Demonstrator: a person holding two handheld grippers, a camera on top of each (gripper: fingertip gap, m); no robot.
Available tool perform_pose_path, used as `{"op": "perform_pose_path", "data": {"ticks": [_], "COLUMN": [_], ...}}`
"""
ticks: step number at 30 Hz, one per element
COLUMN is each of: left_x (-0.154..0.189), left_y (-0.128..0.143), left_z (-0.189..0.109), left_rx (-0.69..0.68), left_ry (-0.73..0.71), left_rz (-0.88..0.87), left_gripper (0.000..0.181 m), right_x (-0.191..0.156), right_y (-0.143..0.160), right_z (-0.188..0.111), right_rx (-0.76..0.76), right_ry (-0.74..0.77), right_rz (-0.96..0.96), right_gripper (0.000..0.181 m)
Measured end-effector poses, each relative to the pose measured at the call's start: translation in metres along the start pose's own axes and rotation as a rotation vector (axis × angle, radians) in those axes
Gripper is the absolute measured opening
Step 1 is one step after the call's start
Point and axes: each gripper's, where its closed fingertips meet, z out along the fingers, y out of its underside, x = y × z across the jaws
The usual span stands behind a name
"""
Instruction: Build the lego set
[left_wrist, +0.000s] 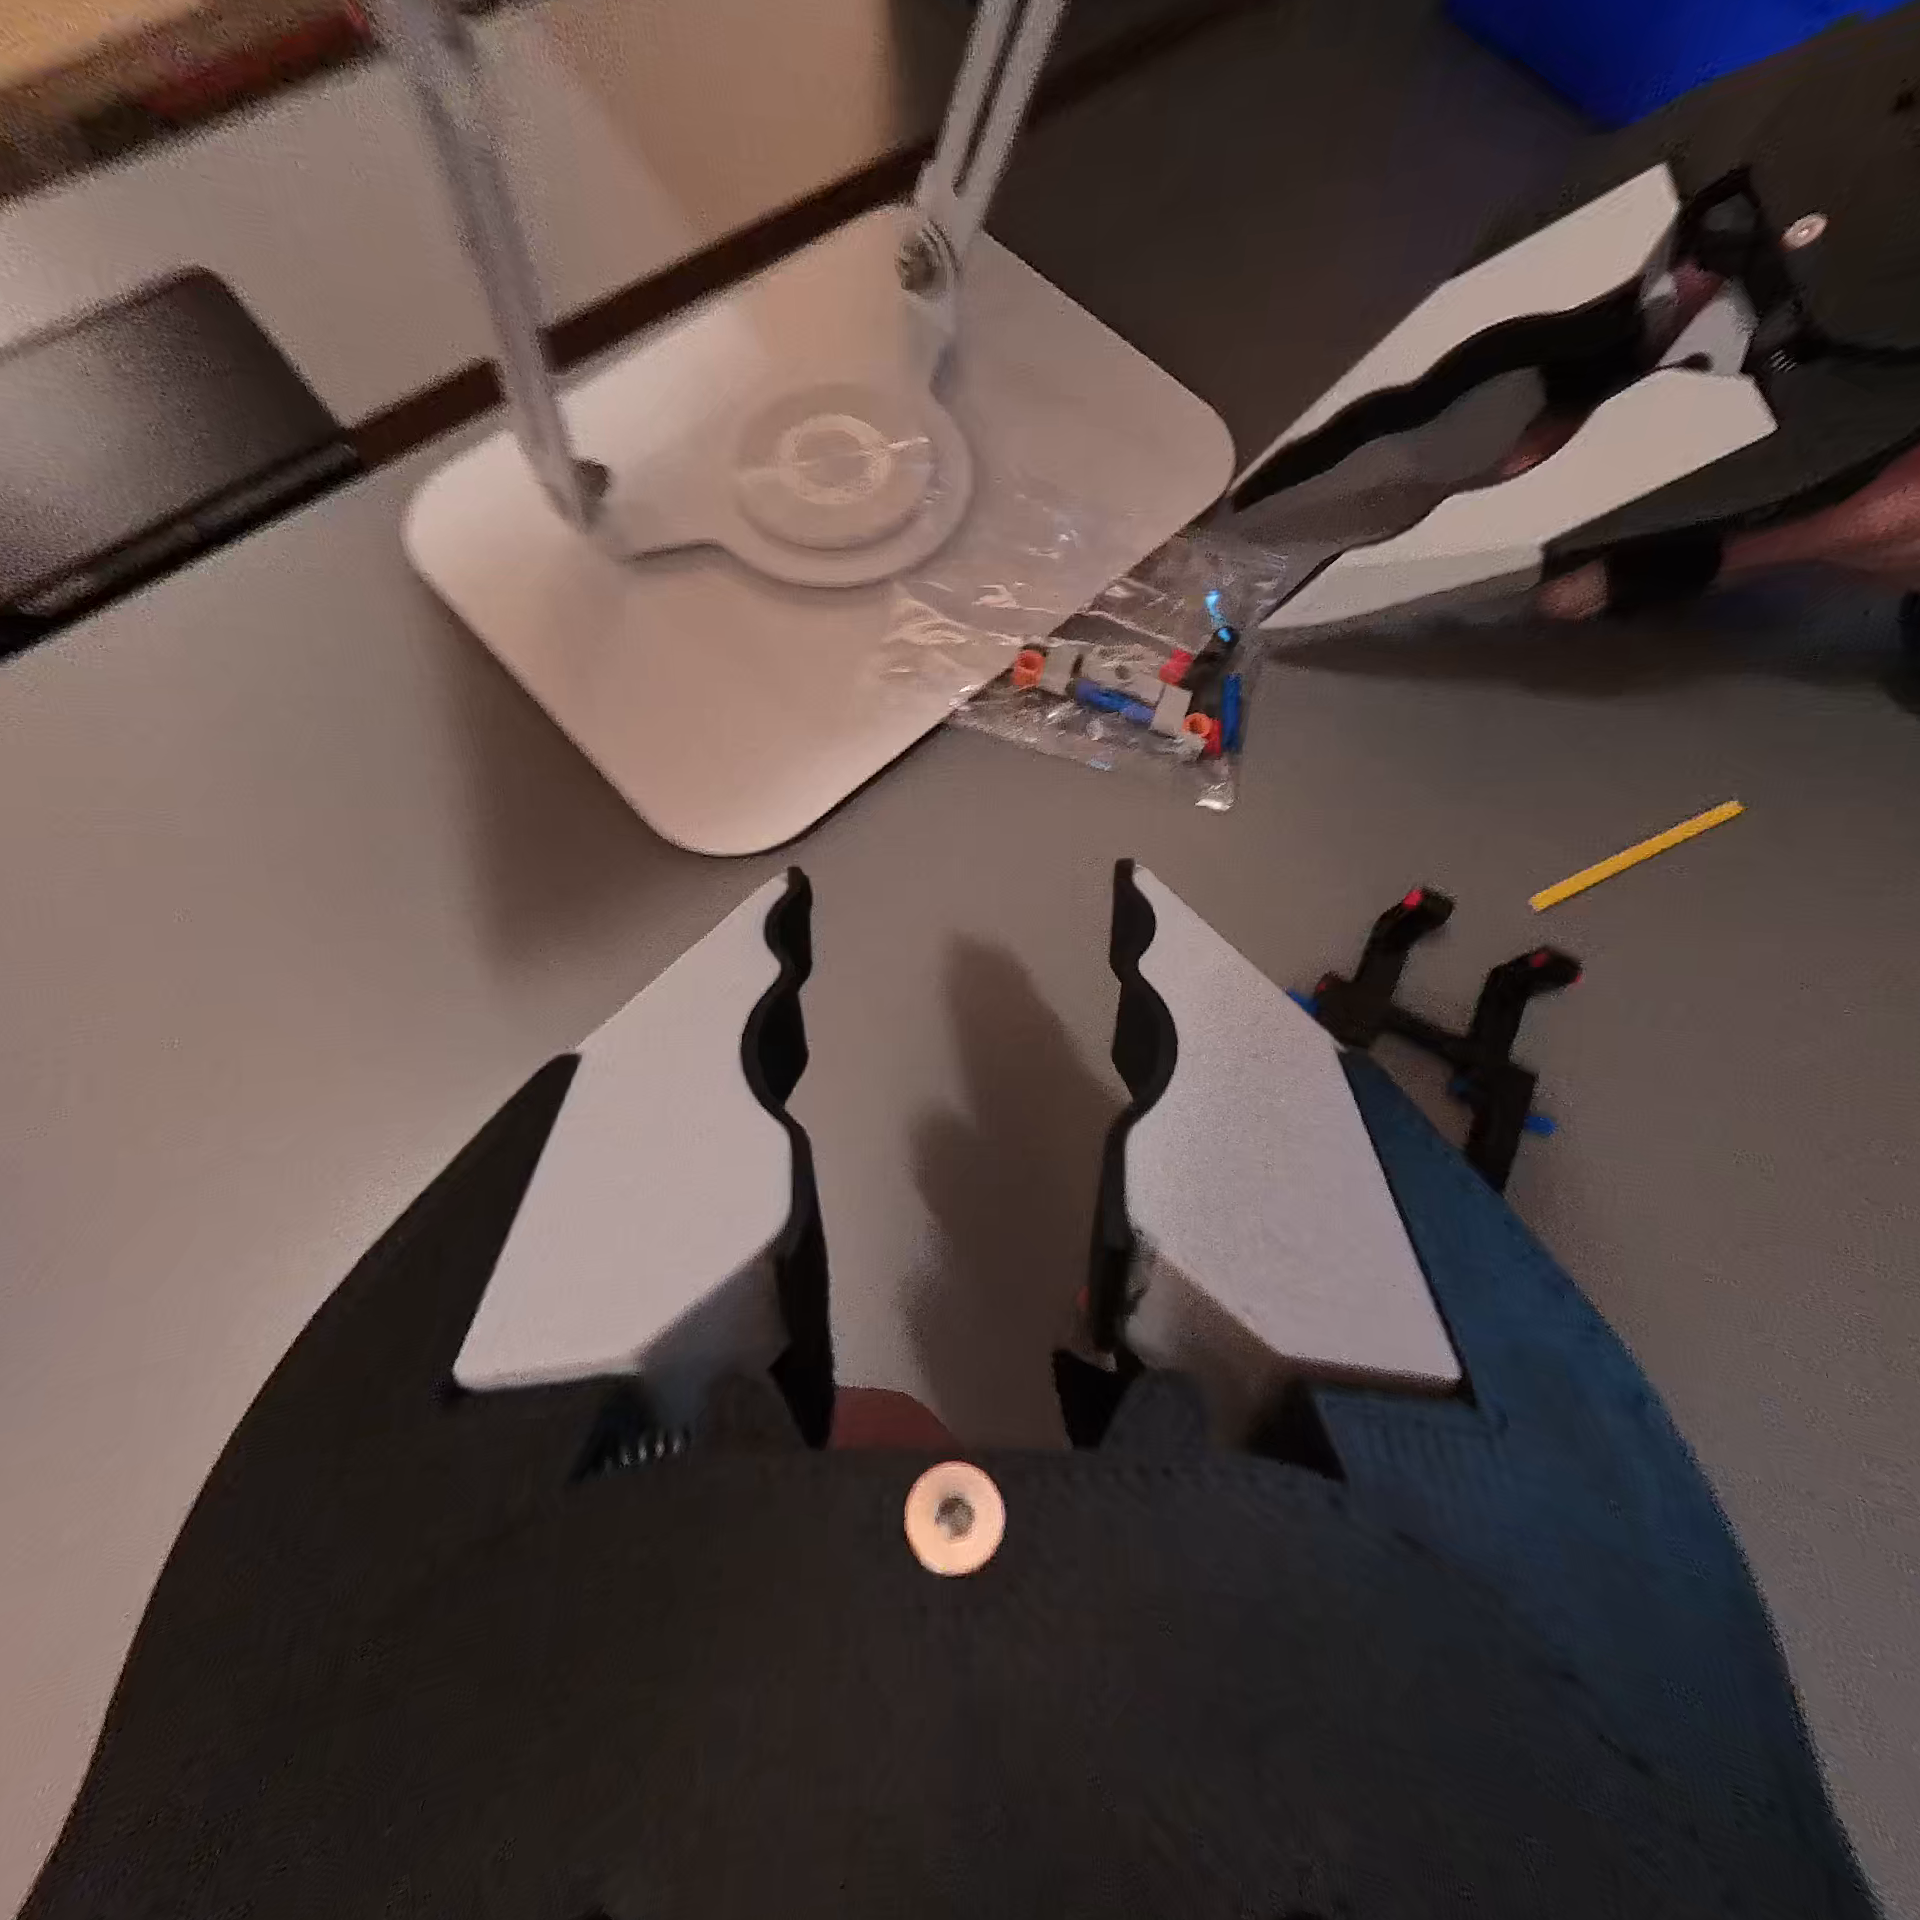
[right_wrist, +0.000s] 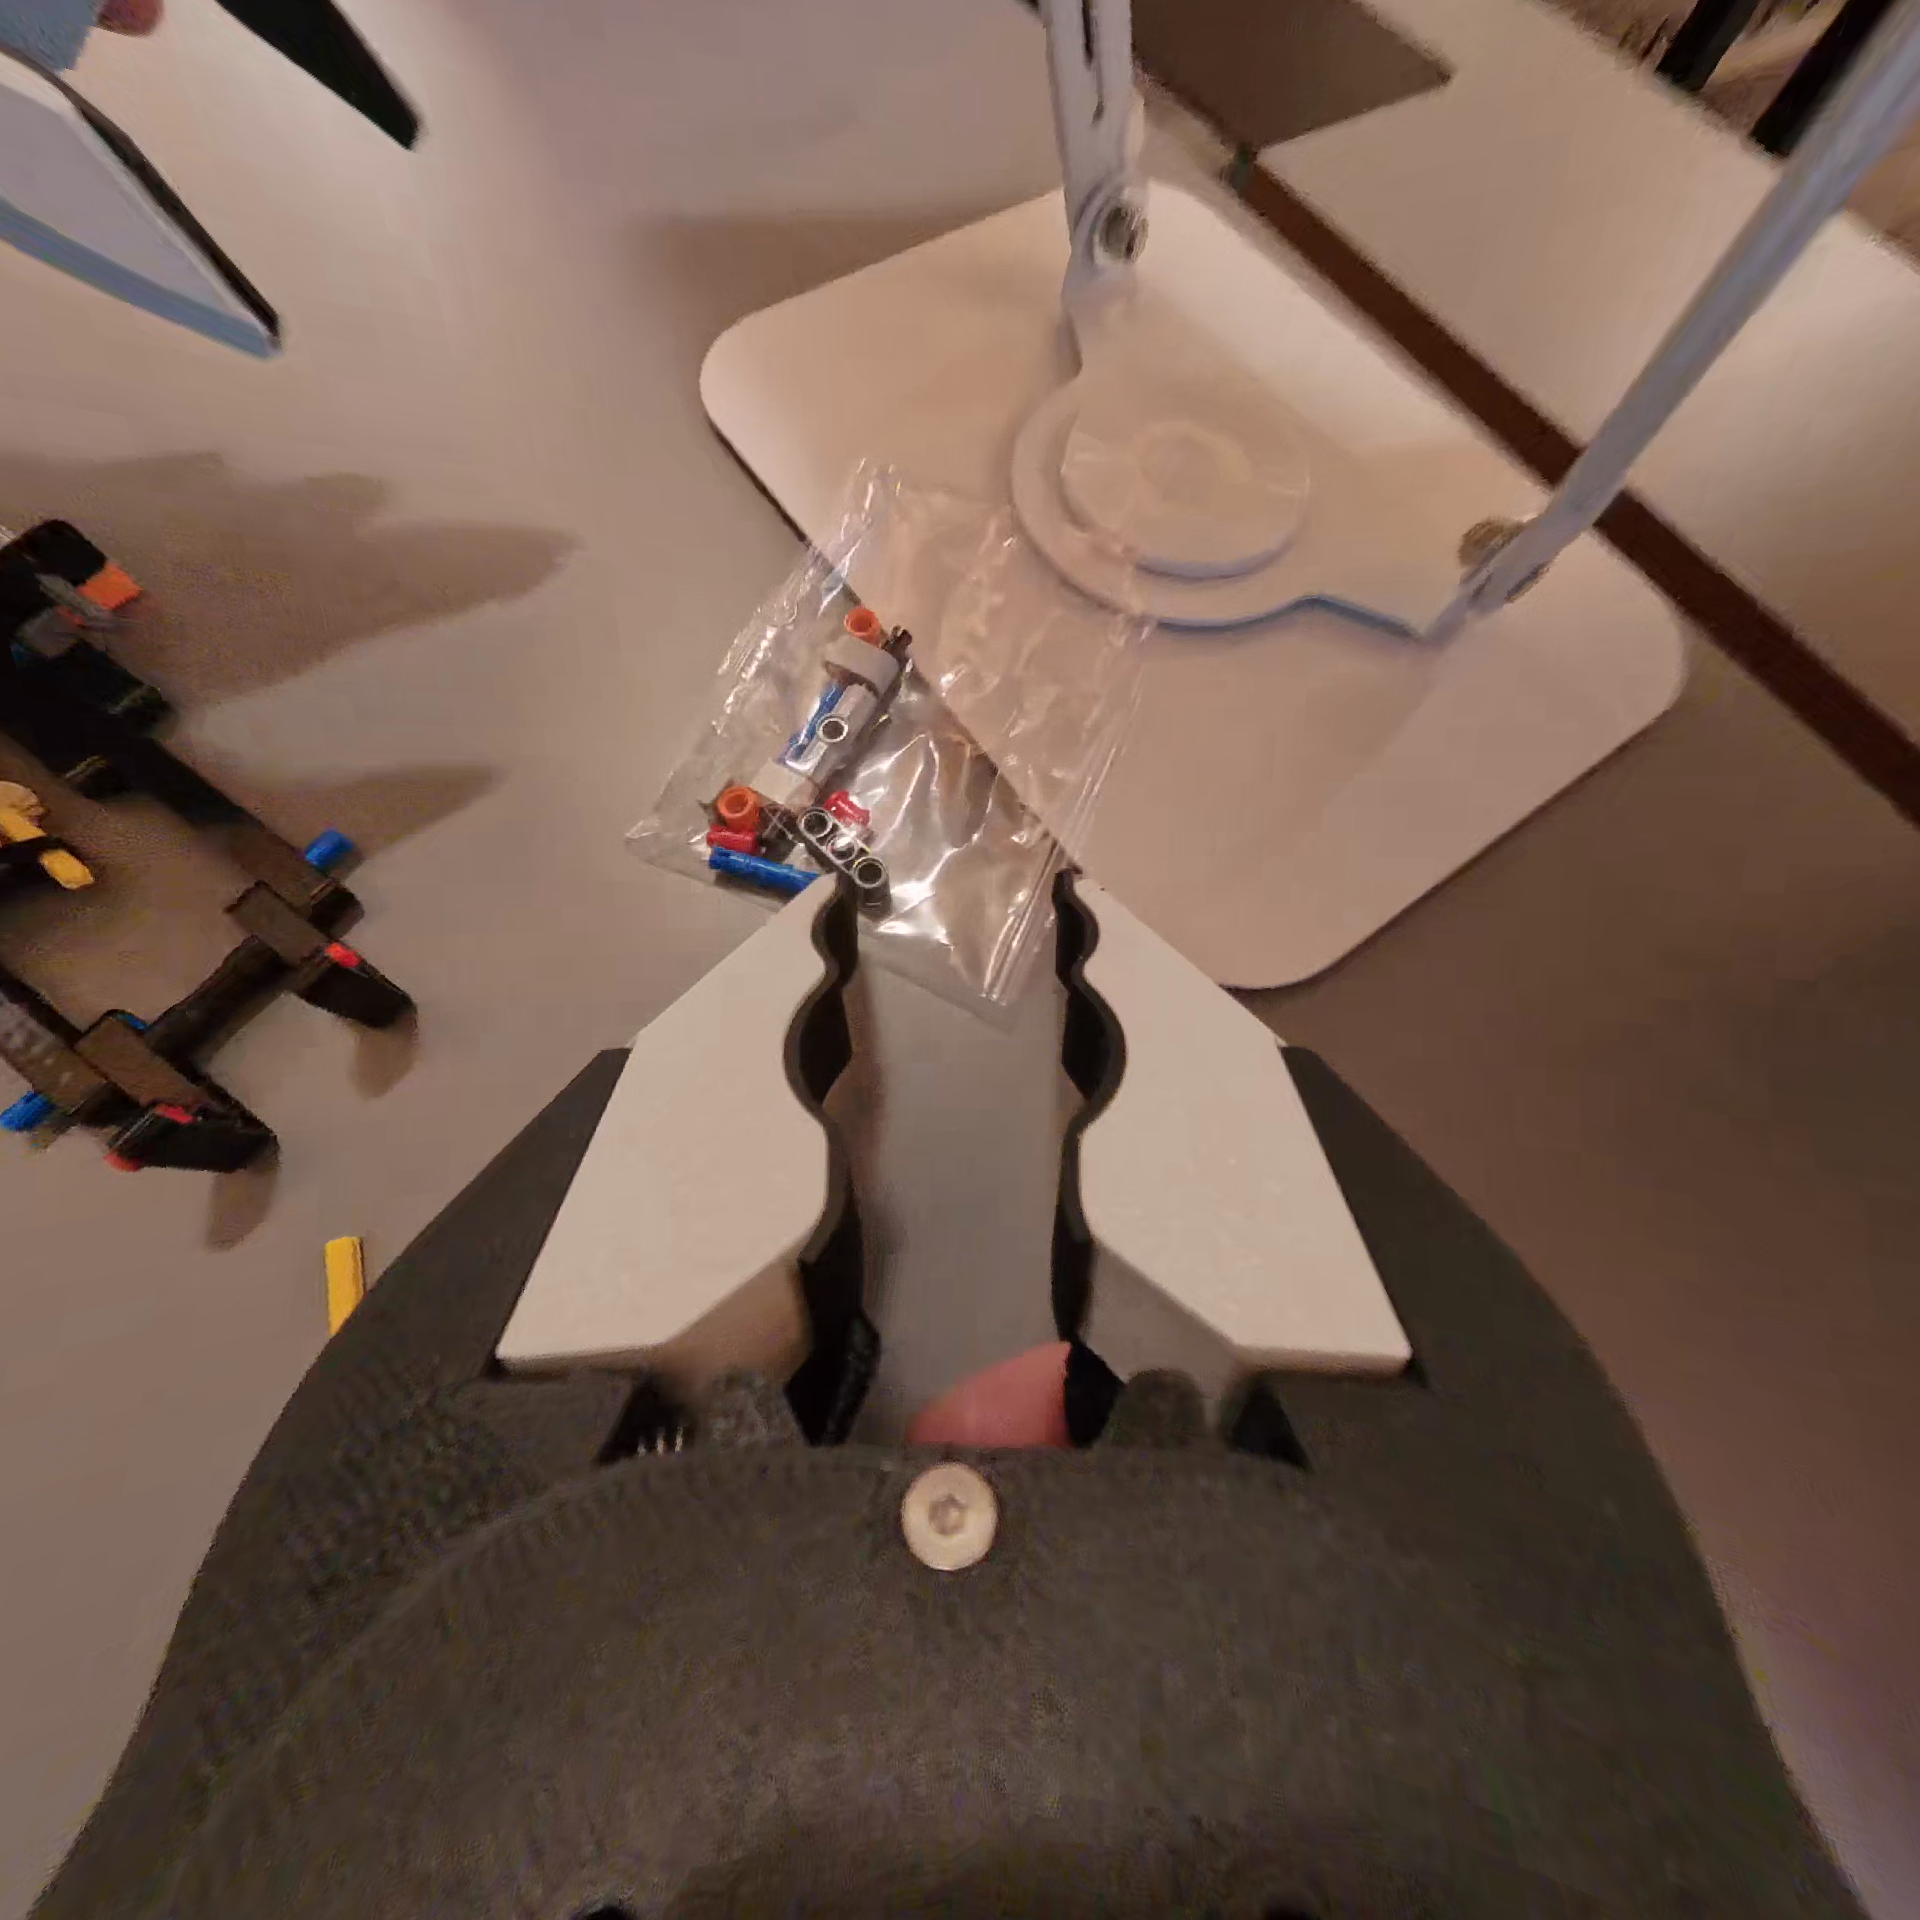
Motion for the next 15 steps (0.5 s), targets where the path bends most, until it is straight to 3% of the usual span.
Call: {"op": "perform_pose_path", "data": {"ticks": [5,8,11,15], "left_x": [0.019,0.023,0.035,0.035], "left_y": [0.003,0.01,0.004,-0.001], "left_z": [0.049,0.068,0.077,0.083], "left_rx": [-0.161,-0.206,-0.147,-0.114], "left_ry": [0.134,0.129,0.193,0.221], "left_rz": [-0.214,-0.222,-0.286,-0.374], "left_gripper": [0.053,0.05,0.049,0.035], "right_x": [-0.006,-0.011,-0.016,-0.021], "right_y": [0.007,0.008,0.007,0.006], "right_z": [0.011,0.012,0.014,0.015], "right_rx": [-0.087,-0.092,-0.093,-0.092], "right_ry": [-0.038,-0.047,-0.063,-0.065], "right_rz": [-0.03,-0.062,-0.078,-0.097], "right_gripper": [0.016,0.013,0.01,0.005]}}
